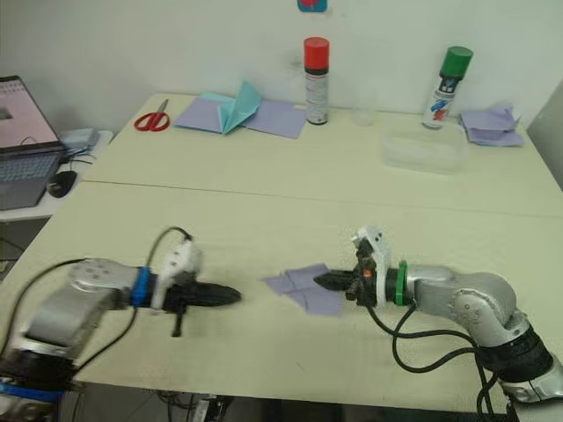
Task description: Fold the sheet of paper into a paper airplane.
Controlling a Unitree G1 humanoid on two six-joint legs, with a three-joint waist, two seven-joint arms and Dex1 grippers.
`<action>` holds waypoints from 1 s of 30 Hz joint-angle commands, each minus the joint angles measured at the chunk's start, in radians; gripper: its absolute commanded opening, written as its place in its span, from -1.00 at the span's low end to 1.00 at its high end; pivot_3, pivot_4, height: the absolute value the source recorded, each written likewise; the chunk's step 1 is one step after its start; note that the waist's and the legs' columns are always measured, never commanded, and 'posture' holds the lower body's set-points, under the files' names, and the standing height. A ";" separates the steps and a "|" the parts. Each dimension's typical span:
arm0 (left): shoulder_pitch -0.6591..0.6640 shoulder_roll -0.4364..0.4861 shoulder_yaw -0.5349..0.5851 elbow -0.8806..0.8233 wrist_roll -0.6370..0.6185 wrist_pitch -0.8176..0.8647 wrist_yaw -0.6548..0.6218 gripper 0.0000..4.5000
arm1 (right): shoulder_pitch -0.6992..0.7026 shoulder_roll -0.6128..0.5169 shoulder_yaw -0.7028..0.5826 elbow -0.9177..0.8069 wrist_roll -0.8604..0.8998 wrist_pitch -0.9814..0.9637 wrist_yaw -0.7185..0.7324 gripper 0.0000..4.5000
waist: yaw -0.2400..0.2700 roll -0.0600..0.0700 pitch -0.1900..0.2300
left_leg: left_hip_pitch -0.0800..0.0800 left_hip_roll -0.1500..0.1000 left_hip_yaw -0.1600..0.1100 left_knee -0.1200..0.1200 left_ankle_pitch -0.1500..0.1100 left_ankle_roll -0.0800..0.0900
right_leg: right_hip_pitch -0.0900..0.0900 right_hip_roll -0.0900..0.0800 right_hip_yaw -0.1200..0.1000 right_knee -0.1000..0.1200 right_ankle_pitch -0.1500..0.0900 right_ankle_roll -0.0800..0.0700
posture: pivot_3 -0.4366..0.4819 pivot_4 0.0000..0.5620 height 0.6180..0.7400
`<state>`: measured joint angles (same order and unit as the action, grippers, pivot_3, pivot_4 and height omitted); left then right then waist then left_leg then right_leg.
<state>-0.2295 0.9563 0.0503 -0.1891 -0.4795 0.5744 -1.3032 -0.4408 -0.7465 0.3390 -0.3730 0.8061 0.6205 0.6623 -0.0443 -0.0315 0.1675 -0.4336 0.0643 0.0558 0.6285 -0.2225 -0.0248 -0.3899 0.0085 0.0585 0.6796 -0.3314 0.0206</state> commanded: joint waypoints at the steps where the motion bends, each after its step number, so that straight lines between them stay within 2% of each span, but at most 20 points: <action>1: -0.009 0.057 0.091 -0.024 -0.071 0.064 -0.014 -1.00 | -0.029 0.044 0.102 0.105 -0.413 -0.513 0.168 -0.99 | 0.008 0.000 0.001 | 0.000 -0.001 0.000 0.000 0.000 0.000 | 0.000 0.000 0.000 0.000 0.000 0.001 | -0.05 -0.47 1.00; 4: -0.019 0.087 0.116 -0.026 -0.099 0.098 -0.017 -1.00 | -0.038 0.089 0.166 0.279 -0.657 -0.976 0.259 -0.99 | 0.013 -0.001 0.004 | 0.000 -0.002 0.003 0.001 0.000 -0.001 | 0.000 -0.001 0.002 0.000 0.000 -0.001 | -0.05 -0.47 1.00; 6: -0.022 0.103 0.117 -0.044 -0.114 0.120 -0.021 -1.00 | -0.058 0.104 0.225 0.424 -0.846 -1.262 0.256 -0.99 | 0.012 -0.004 0.007 | 0.000 -0.003 0.004 0.002 0.000 -0.001 | 0.000 -0.002 0.003 0.000 0.001 -0.002 | -0.05 -0.47 1.00; 10: 0.035 0.111 0.084 -0.133 -0.103 0.108 -0.011 -1.00 | -0.069 0.117 0.274 0.635 -1.037 -1.558 0.213 -0.99 | 0.012 -0.004 0.008 | 0.000 -0.002 0.006 0.005 0.001 -0.002 | 0.001 -0.003 0.003 0.001 0.002 -0.003 | -0.05 -0.47 1.00; 12: 0.045 0.101 0.063 -0.161 -0.091 0.098 0.005 -1.00 | -0.070 0.122 0.276 0.688 -1.029 -1.610 0.213 -0.99 | 0.012 -0.004 0.008 | 0.001 -0.002 0.006 0.005 0.003 -0.006 | 0.001 -0.003 0.004 0.002 0.002 -0.003 | -0.05 -0.47 1.00; 16: 0.017 -0.014 -0.098 -0.190 0.027 0.021 0.115 -1.00 | -0.074 0.115 0.293 0.794 -1.059 -1.669 0.226 -0.99 | 0.015 -0.004 0.008 | 0.005 -0.002 0.005 0.007 0.003 -0.006 | 0.006 -0.003 0.003 0.003 0.004 -0.007 | -0.05 -0.47 1.00; 21: -0.026 -0.139 -0.242 -0.120 0.134 -0.046 0.175 -1.00 | -0.092 0.138 0.292 0.855 -1.064 -1.706 0.215 -0.99 | 0.016 -0.005 0.008 | 0.012 -0.002 0.004 0.012 0.003 -0.006 | 0.016 -0.003 0.003 0.002 0.005 -0.009 | -0.05 -0.47 1.00; 27: -0.054 -0.212 -0.377 -0.018 0.260 -0.111 0.200 -1.00 | -0.090 0.131 0.284 0.863 -1.039 -1.698 0.230 -0.99 | 0.015 -0.005 0.008 | 0.016 -0.002 0.004 0.012 0.003 -0.005 | 0.020 -0.003 0.004 0.003 0.005 -0.010 | -0.05 -0.47 1.00; 30: -0.055 -0.218 -0.428 0.035 0.313 -0.135 0.195 -1.00 | -0.070 0.108 0.274 0.842 -1.000 -1.661 0.250 -0.72 | 0.018 -0.004 0.006 | 0.017 -0.002 0.004 0.013 0.003 -0.005 | 0.021 -0.003 0.003 0.004 0.005 -0.010 | -0.05 -0.47 1.00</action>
<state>-0.2970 0.7389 -0.3340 -0.1979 -0.2286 0.4431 -1.1186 -0.5323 -0.6102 0.6089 0.4625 -0.1945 -1.0608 0.8752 -0.0259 -0.0353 0.1735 -0.4163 0.0620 0.0597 0.6419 -0.2195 -0.0301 -0.3677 0.0054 0.0619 0.6831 -0.3261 0.0110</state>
